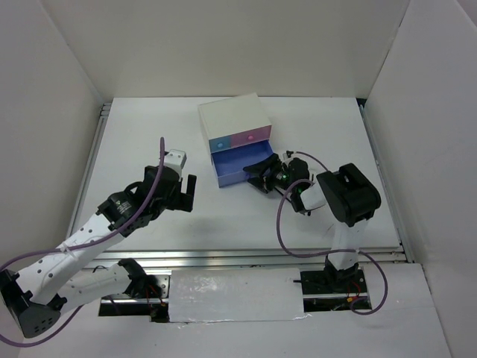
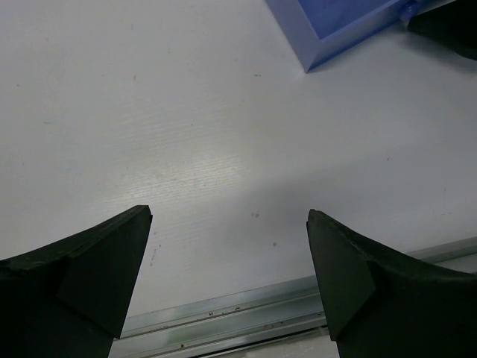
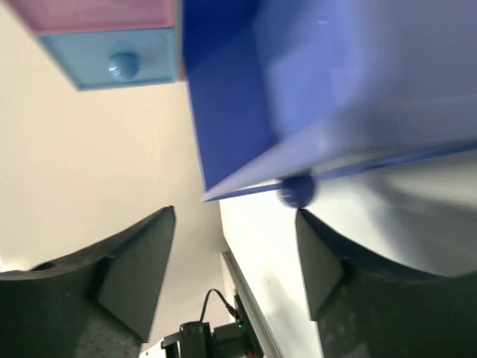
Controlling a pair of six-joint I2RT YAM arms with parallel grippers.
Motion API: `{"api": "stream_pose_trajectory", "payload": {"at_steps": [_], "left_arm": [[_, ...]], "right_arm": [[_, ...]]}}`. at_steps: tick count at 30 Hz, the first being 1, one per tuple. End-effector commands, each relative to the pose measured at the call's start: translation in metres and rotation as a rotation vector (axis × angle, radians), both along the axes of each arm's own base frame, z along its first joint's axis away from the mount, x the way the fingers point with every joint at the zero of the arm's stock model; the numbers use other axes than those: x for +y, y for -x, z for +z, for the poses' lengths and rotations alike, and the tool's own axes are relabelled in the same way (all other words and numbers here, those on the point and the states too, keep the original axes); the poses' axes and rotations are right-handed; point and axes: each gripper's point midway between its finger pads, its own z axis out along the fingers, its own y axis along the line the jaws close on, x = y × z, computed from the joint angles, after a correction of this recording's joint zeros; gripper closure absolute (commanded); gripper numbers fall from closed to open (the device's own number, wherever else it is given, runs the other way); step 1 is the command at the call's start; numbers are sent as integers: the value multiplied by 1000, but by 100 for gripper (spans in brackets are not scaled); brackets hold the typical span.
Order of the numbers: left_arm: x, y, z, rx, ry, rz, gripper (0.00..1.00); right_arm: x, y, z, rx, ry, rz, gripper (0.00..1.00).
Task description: Organize the makeup
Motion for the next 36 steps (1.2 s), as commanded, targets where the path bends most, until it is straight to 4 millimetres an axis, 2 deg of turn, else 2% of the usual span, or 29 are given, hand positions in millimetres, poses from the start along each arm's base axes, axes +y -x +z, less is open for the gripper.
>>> {"api": "stream_pose_trajectory", "payload": {"at_steps": [1,6,7,9,10,12,13,14,15,16,17,18,19,20,21,22,23,24,25,26,28,29,30,31,32,33,34,35,36], "left_arm": [[2,-4,2,-15,-9,9,1],[-1,-5,6,-20,5,3,0],[-4,-5,7,-18,16,-9,1],[-8,-6,10,-17,32,-15,1],[-12,-6,9,-2,42,-24,0],[-21,-9,13,10,79,-22,1],[-25,-9,13,20,95,-23,1],[-29,-9,16,31,127,2,0],[-37,-7,14,44,138,-10,1],[-48,-10,9,55,152,-19,1],[-57,-10,8,59,171,5,1],[-77,-1,10,60,179,-35,1],[-90,-2,-2,89,149,-29,1],[-103,0,-5,105,159,-11,1],[-122,5,3,99,170,-34,1],[-137,3,-12,130,138,-28,1],[-153,0,-5,132,182,-6,1],[-168,2,-19,159,158,-9,1],[-182,-1,-17,154,184,-10,1],[-197,-3,-9,150,229,1,1],[-216,-11,-24,174,227,33,1],[-228,-18,-15,172,272,60,1],[-237,-22,-31,192,249,82,1],[-242,-28,-32,191,256,107,1],[-256,-35,-22,183,304,124,1],[-264,-40,-39,199,276,144,1],[-270,-45,-40,199,290,174,1],[-284,-54,-26,180,331,177,1],[-289,-57,-49,203,279,200,1]], "right_arm": [[3,6,30,-104,9,32,24],[0,20,56,-168,23,49,25],[-2,23,72,-204,25,49,25],[-5,31,70,-189,77,59,24],[-8,35,84,-222,84,53,24],[-20,41,72,-180,166,18,21],[-27,44,86,-232,205,-3,20],[-41,46,69,-152,289,-58,18],[-49,45,73,-152,327,-92,17],[-58,48,88,-183,350,-128,13],[-71,57,73,-114,428,-141,11],[-86,50,82,-116,477,-228,7],[-97,53,97,-133,496,-276,0],[-112,66,81,-46,579,-282,0],[-132,58,97,-44,632,-387,0],[-145,63,104,-29,664,-433,0],[-159,76,96,47,724,-453,0],[-168,77,111,43,735,-495,0],[-182,81,119,54,753,-560,0],[-191,93,120,93,782,-572,0],[-200,107,132,85,762,-617,0],[-204,116,131,96,758,-625,0],[-209,126,139,71,724,-656,0],[-215,133,142,80,696,-695,0],[-224,142,142,82,702,-730,0],[-229,152,154,34,663,-761,0],[-232,158,157,17,656,-770,0],[-234,164,164,-7,641,-775,0],[-236,171,177,-50,609,-787,0]]}}
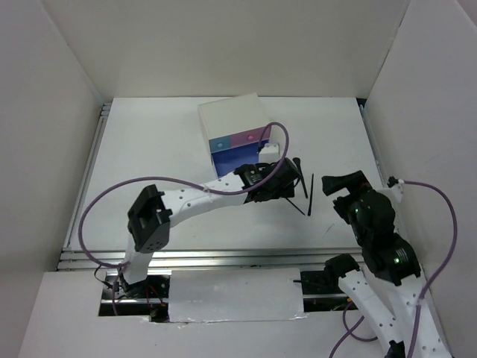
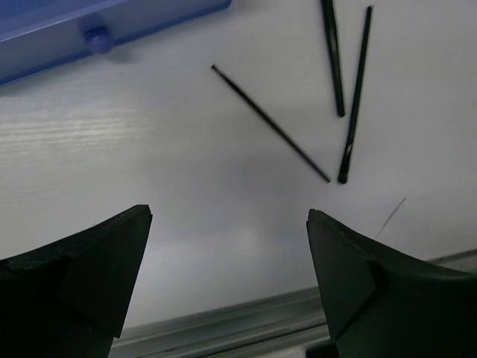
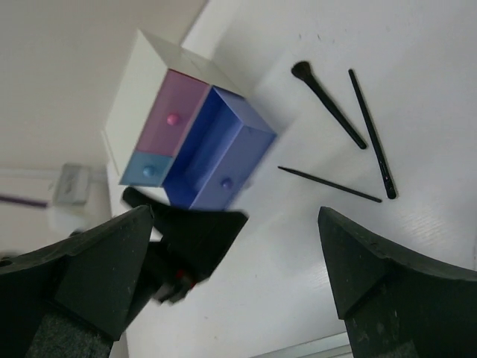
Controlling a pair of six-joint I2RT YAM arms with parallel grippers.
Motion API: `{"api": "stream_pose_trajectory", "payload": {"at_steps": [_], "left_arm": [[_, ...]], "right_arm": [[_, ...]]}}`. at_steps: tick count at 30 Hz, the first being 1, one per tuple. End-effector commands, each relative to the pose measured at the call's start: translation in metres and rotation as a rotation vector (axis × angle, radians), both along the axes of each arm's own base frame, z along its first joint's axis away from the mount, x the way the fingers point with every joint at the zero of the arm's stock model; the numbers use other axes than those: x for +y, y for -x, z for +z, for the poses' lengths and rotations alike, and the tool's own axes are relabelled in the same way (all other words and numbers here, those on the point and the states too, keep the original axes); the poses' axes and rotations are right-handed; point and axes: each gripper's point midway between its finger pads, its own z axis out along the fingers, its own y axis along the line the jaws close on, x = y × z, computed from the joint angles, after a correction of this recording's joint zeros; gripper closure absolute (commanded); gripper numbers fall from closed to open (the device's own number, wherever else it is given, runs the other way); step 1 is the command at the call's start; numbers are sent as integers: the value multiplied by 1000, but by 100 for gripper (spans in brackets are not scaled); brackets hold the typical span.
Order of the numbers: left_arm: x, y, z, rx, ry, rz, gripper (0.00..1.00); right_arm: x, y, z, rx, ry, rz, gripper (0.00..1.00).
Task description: Organize the makeup
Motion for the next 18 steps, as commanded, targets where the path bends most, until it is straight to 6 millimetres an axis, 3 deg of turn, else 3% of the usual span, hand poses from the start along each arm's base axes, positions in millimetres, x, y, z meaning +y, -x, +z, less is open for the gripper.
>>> {"api": "stream_pose_trajectory", "payload": {"at_steps": [1,2,3,4,5,6,14,15,17,18], "left_arm": [[-22,-24,-3,-5,41,128,1],[-33,-35,12,-25,84,162,2],[-36,-41,-12,-6,41,188,2],[-34,-41,-17,11,13,206,2],[-41,-50,-7,-1,53,245,3],[-41,-53,-25,15,20,265,3],[-46,-78,-50,-13,59,386,9],[-46,-80,-62,-12,38,395,10],[-49,-84,-64,-14,45,411,10],[-49,-85,-78,-2,22,415,10]], "right_arm": [[-23,29,9,-23,17,-67,0],[-22,35,16,-32,16,-49,0],[-21,39,20,-46,18,-34,0],[-21,42,22,-48,31,-17,0],[-20,47,24,-47,36,-2,0],[-18,51,27,-60,32,23,0],[-3,67,27,-135,49,160,0],[-1,68,26,-139,47,176,0],[5,69,23,-140,52,214,0],[7,69,20,-133,53,224,0]]}}
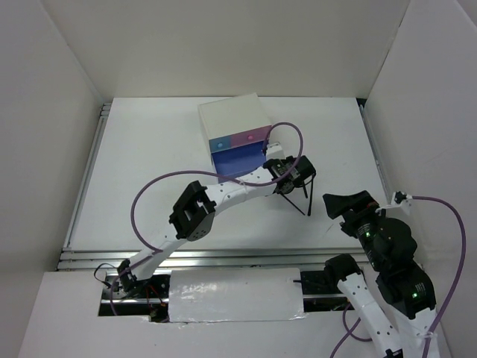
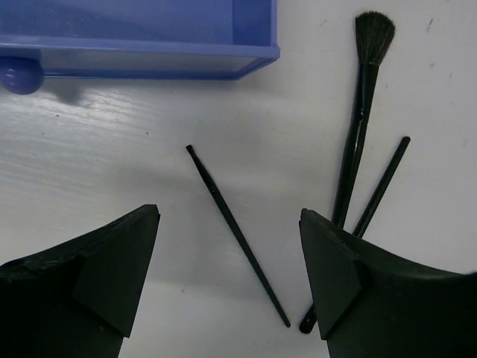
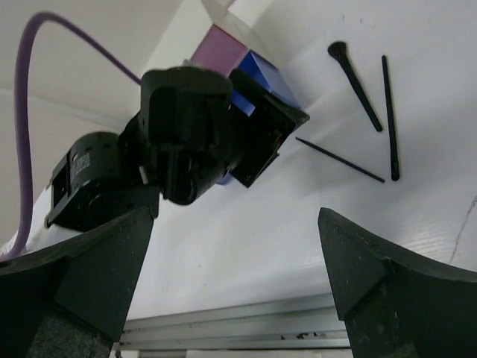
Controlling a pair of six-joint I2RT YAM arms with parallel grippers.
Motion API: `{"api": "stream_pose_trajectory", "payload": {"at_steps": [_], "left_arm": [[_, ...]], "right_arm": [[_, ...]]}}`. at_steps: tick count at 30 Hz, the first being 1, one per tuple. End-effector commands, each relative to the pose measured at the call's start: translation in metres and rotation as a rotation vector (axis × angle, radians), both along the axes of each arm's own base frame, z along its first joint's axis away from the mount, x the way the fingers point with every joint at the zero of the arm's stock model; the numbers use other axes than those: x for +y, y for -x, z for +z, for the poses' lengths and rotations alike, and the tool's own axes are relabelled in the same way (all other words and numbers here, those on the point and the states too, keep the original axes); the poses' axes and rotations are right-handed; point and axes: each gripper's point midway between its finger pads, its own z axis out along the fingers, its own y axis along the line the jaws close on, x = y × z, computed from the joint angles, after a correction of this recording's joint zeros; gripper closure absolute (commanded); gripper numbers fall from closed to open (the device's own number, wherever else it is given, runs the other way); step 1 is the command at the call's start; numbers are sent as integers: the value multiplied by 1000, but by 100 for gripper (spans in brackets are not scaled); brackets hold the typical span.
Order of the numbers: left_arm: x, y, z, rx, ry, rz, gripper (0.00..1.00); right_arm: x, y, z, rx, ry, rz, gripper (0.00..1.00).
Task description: Organize the makeup
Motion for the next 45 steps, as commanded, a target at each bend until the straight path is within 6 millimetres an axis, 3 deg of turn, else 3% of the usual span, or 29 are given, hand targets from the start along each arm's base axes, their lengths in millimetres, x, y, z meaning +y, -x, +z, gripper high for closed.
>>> {"api": "stream_pose_trajectory", "payload": {"at_steps": [1,5,12,19,25,39,45], "left_arm": [[-1,-12,-14,-16,-1,66,11],[-3,-15,-35,1,-6,81,13],[10,-11,-56,32,-62,115,20],[20,-2,-87,106,-111,110,32],[27,5,-98,131,-140,114,36],[19,7,-120,158,-145,99,51],[28,14,-133,183,-175,103,63]], "right_arm": [[12,1,-12,19,41,84,0],[19,3,-15,14,49,131,0],[21,4,-11,-18,69,154,0],[23,5,-8,-31,68,172,0],[28,8,-4,-50,44,196,0],[28,20,5,-98,31,215,0],[26,24,12,-121,23,210,0]]}}
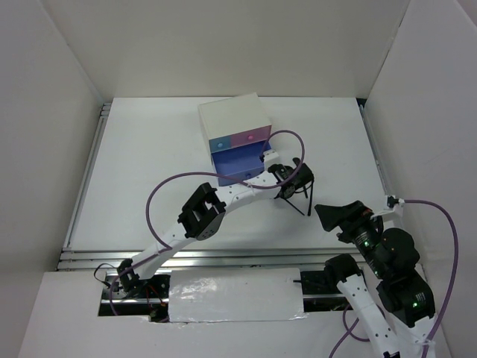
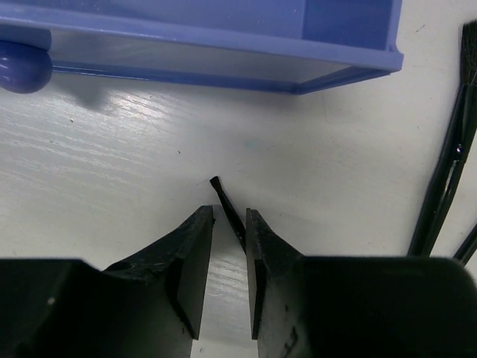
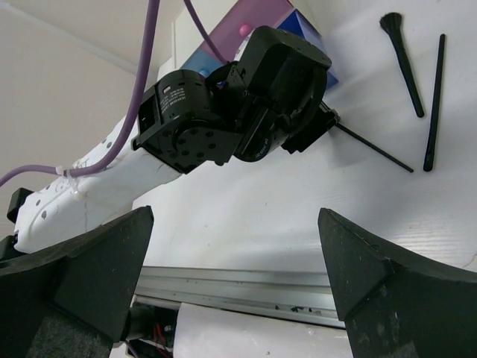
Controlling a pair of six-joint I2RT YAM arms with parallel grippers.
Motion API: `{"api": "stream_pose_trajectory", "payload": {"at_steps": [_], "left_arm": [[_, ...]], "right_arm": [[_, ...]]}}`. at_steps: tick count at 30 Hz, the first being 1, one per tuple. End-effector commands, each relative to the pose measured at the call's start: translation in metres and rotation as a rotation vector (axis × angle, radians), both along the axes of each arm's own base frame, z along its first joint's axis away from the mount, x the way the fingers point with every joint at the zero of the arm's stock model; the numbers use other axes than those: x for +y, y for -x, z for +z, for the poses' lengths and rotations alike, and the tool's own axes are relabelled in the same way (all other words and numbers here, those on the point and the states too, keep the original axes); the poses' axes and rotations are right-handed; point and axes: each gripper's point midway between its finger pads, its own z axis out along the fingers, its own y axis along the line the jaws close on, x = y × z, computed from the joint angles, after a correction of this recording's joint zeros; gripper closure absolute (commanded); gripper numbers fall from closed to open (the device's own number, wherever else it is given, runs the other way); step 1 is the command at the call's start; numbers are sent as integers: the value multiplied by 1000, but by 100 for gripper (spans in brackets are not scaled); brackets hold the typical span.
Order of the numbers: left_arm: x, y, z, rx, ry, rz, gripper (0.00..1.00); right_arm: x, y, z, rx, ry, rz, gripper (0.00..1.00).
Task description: Organize the makeup
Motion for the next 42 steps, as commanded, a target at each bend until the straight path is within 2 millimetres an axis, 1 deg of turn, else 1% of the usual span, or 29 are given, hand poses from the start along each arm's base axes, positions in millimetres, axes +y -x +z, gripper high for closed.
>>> {"api": "stream_pose_trajectory", "payload": {"at_steps": [1,4,6,8,9,11,12,13,14,15,16,17,18,19,20,21,22,23,24,25,26,27,29,30,31,32,33,39,42], "left_arm": [[19,28,-74,160,-90,2,64],[23,32,-79,170,-100,7,69],[25,32,-79,173,-99,12,75],[30,33,-82,179,-108,17,76],[31,34,-82,182,-109,18,79],[35,35,-82,182,-117,22,81],[39,37,-84,187,-125,26,86],[40,37,-85,187,-128,25,88],[41,37,-82,184,-125,28,89],[43,37,-81,182,-130,22,93],[46,39,-83,184,-139,16,95],[46,38,-76,175,-132,10,96],[47,37,-73,170,-140,-15,99],[41,34,-68,140,-109,-49,100],[49,41,-75,163,-148,-119,100],[43,39,-62,143,-121,-161,100],[33,35,-59,114,-87,-206,100],[42,43,-64,135,-126,-261,100],[39,46,-62,128,-127,-301,100],[35,47,-51,109,-111,-344,100],[38,51,-52,110,-130,-383,100],[35,53,-42,93,-120,-410,100],[34,55,-41,82,-128,-493,100],[29,56,-32,69,-106,-530,100],[27,57,-30,62,-119,-588,100],[26,57,-29,53,-116,-612,100],[24,58,-23,44,-112,-634,100],[25,62,-7,12,-156,-734,100],[21,63,7,-15,-158,-783,100]], "right_arm": [[-1,6,21,-74,-19,6,0],[-1,7,23,-81,-25,8,0],[-1,9,23,-85,-28,10,0],[-2,10,24,-89,-30,6,0],[-2,10,24,-90,-32,5,0],[-3,11,25,-96,-37,1,0],[-3,11,25,-96,-40,2,0],[-3,11,26,-98,-42,2,0],[-2,11,26,-98,-44,2,0],[-2,11,27,-99,-45,3,0],[-2,11,26,-96,-45,5,0],[-2,12,27,-98,-48,6,0],[-2,12,27,-98,-49,6,0],[-2,12,27,-98,-54,5,0],[-1,12,26,-96,-56,8,0],[-1,13,28,-103,-59,8,0],[-1,13,27,-100,-65,8,0],[0,13,27,-99,-68,9,0],[0,12,27,-102,-73,14,0],[1,12,27,-100,-79,14,0],[2,11,26,-99,-81,17,0],[4,11,26,-101,-86,26,0],[5,10,26,-97,-94,26,0],[5,8,26,-96,-95,23,0],[5,8,25,-96,-97,24,0],[5,8,26,-97,-99,25,0],[6,8,26,-96,-101,25,0],[5,9,30,-95,-94,24,0],[5,9,32,-96,-96,24,0]]}}
